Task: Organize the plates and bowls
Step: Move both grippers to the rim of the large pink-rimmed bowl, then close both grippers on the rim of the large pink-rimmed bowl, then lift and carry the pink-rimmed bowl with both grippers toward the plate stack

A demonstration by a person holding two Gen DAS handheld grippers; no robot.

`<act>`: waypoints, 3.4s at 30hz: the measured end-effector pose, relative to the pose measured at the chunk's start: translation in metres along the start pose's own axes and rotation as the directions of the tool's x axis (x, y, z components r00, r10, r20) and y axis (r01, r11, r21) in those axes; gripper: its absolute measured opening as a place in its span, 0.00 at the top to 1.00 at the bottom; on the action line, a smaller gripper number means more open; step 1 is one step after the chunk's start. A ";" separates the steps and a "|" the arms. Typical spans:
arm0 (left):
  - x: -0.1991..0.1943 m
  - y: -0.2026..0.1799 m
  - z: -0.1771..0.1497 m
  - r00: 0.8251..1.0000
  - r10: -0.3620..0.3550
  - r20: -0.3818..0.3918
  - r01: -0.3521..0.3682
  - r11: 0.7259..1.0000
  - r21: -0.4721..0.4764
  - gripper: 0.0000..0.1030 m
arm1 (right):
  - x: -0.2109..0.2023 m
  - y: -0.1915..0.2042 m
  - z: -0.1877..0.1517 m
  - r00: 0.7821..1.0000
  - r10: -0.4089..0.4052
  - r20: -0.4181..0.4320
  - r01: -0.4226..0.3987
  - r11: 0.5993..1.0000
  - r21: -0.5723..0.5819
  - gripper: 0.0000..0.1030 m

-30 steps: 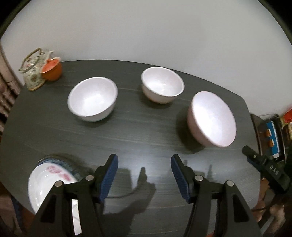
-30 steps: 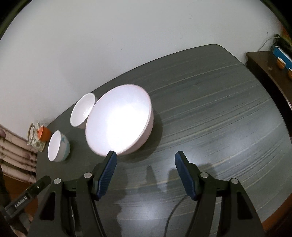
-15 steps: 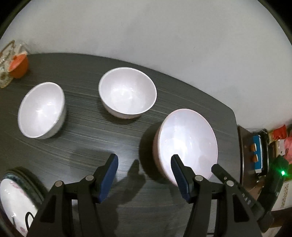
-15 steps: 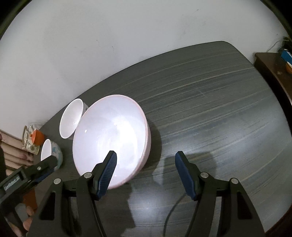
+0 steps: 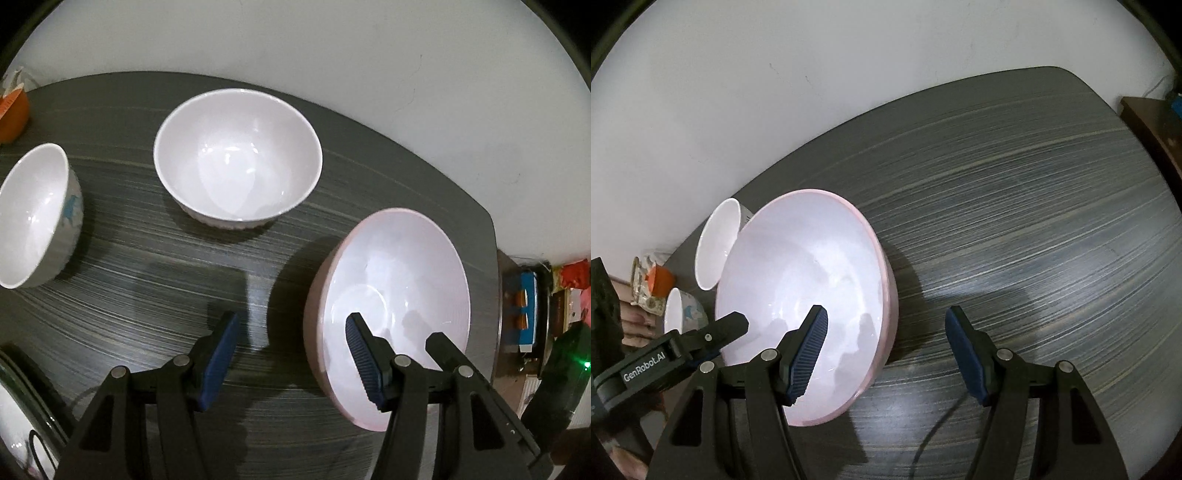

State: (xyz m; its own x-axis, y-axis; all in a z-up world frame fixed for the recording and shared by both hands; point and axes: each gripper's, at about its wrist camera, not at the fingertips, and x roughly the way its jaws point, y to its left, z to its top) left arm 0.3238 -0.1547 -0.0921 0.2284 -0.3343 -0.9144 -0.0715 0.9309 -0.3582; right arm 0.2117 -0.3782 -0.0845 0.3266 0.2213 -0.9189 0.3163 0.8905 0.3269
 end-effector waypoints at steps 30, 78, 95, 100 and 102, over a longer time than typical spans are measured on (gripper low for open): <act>-0.022 0.016 -0.025 0.999 -0.037 0.006 0.037 0.996 0.076 0.83 | -0.002 0.032 -0.030 1.000 -0.025 -0.009 0.025 0.999 -0.042 0.84; -0.110 0.134 -0.190 1.000 0.017 -0.001 -0.017 1.000 -0.007 0.83 | -0.052 0.100 -0.212 0.996 0.003 -0.092 -0.018 0.986 -0.168 0.82; -0.086 0.128 -0.184 0.999 0.038 -0.034 -0.038 0.999 0.014 0.83 | -0.037 0.092 -0.216 0.992 -0.014 -0.124 -0.004 0.989 -0.146 0.81; -0.083 0.126 -0.182 0.998 0.044 -0.039 -0.043 0.999 0.010 0.83 | -0.036 0.094 -0.219 0.992 -0.017 -0.127 -0.003 0.988 -0.156 0.80; -0.081 0.126 -0.182 0.998 0.041 -0.041 -0.040 0.999 0.007 0.83 | -0.036 0.094 -0.219 0.992 -0.017 -0.128 -0.003 0.988 -0.154 0.80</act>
State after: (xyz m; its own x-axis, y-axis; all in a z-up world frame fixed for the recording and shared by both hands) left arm 0.1192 -0.0370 -0.0979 0.1857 -0.3020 -0.9351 -0.0735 0.9447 -0.3197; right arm 0.0343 -0.2150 -0.0687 0.2044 0.2552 -0.9450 0.1749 0.9404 0.2917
